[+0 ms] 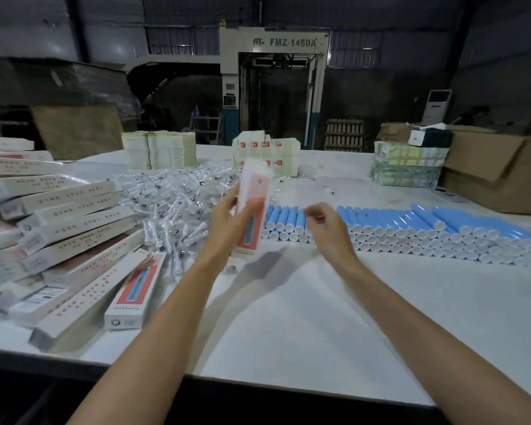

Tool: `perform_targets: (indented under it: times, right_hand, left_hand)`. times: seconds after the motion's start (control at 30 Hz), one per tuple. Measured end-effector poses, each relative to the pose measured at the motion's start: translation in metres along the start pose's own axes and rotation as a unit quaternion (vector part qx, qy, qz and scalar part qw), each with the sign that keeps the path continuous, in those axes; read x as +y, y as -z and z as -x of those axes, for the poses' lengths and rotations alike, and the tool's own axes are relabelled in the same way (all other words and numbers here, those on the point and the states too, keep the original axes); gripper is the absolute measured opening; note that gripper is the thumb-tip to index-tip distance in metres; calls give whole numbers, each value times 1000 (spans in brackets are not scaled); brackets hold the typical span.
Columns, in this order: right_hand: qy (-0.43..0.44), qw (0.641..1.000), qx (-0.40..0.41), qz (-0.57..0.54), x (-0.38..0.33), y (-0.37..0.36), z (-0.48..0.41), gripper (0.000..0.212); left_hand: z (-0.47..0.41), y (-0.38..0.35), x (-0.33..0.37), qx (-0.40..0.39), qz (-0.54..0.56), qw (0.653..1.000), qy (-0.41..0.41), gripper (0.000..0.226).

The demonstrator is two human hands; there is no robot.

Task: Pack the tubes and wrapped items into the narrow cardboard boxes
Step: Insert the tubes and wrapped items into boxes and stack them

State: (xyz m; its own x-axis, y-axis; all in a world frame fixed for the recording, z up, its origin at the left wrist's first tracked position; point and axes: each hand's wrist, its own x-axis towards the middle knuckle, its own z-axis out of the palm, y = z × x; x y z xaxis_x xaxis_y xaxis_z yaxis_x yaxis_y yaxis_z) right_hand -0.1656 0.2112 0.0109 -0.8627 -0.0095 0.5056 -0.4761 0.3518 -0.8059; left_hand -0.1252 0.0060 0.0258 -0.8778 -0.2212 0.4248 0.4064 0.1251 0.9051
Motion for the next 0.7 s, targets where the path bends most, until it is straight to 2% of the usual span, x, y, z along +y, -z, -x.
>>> perform_targets:
  times: [0.1, 0.17, 0.23, 0.3, 0.4, 0.6, 0.63, 0.7]
  right_hand:
    - [102, 977, -157, 105, -1, -32, 17, 20]
    - [182, 938, -243, 167, -4, -57, 27, 28]
    - [255, 899, -284, 213, -9, -82, 34, 35]
    - [318, 857, -298, 276, -18, -104, 41, 38]
    - [378, 806, -290, 350, -25, -129, 52, 35]
    - [377, 800, -268, 382, -26, -133, 51, 33]
    - [395, 792, -248, 394, -24, -130, 50, 33]
    - [460, 747, -205, 433, -19, -118, 47, 35]
  left_hand:
    - [-10, 25, 3, 80, 23, 996, -20, 41]
    - [-16, 38, 0, 141, 16, 989, -30, 41]
    - [-20, 47, -3, 192, -2, 981, -39, 35]
    - [-22, 51, -6, 226, -13, 973, -39, 29]
    - [-21, 51, -7, 237, -30, 970, -49, 40]
    - [-21, 44, -5, 215, -18, 975, -62, 43]
    - [-21, 44, -3, 215, -6, 975, -57, 45]
    - [-21, 45, -3, 222, 25, 974, -43, 47]
